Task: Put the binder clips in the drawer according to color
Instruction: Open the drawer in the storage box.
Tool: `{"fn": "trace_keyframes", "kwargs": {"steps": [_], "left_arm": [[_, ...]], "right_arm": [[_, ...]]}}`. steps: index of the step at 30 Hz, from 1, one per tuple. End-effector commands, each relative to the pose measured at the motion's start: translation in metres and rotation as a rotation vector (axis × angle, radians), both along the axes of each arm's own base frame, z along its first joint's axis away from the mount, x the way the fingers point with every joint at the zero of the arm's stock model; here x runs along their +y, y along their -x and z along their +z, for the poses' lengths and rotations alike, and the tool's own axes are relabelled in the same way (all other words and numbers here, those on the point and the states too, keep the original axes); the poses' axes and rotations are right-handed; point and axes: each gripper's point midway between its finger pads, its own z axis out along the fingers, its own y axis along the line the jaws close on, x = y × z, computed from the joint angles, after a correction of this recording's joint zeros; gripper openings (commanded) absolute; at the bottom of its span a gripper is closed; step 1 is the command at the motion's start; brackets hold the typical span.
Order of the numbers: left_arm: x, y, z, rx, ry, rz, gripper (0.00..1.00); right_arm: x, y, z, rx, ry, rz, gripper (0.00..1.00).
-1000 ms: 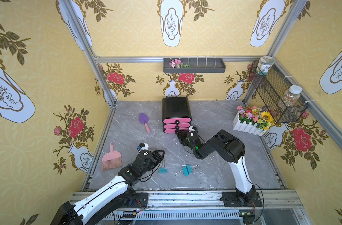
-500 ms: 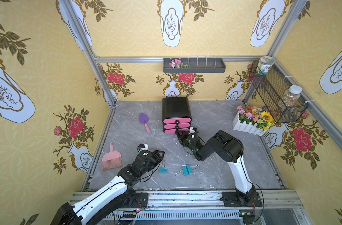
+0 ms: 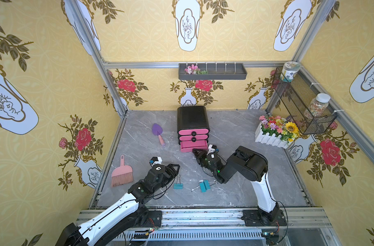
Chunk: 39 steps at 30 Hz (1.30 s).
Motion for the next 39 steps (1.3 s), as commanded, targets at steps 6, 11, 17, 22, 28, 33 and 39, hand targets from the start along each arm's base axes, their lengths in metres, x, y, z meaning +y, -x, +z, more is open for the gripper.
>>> {"fn": "trace_keyframes", "kwargs": {"steps": [6,11,17,22,28,33,39], "left_arm": [[0.002,0.002,0.002,-0.013,0.000,-0.002,0.64],[0.004,0.003,0.003,-0.018,0.005,0.002,0.64],[0.007,0.006,0.004,-0.021,0.010,0.006,0.64],[0.010,0.007,0.002,-0.009,-0.009,0.011,0.64],[0.018,0.010,-0.002,0.062,-0.122,0.017,0.64],[0.021,0.014,-0.006,0.139,-0.228,-0.012,0.63],[0.019,0.029,-0.015,0.229,-0.353,-0.066,0.64]], "right_arm": [[-0.006,0.022,-0.003,0.041,0.045,-0.008,0.24],[0.000,0.035,-0.003,0.046,0.062,0.010,0.25],[0.001,0.044,-0.008,0.053,0.054,0.013,0.27],[0.004,0.048,-0.004,0.044,0.057,0.027,0.46],[-0.002,0.056,0.010,0.026,0.090,0.038,0.62],[-0.011,0.067,0.028,0.005,0.135,0.063,0.64],[-0.023,0.083,0.054,-0.039,0.230,0.116,0.73]]}}
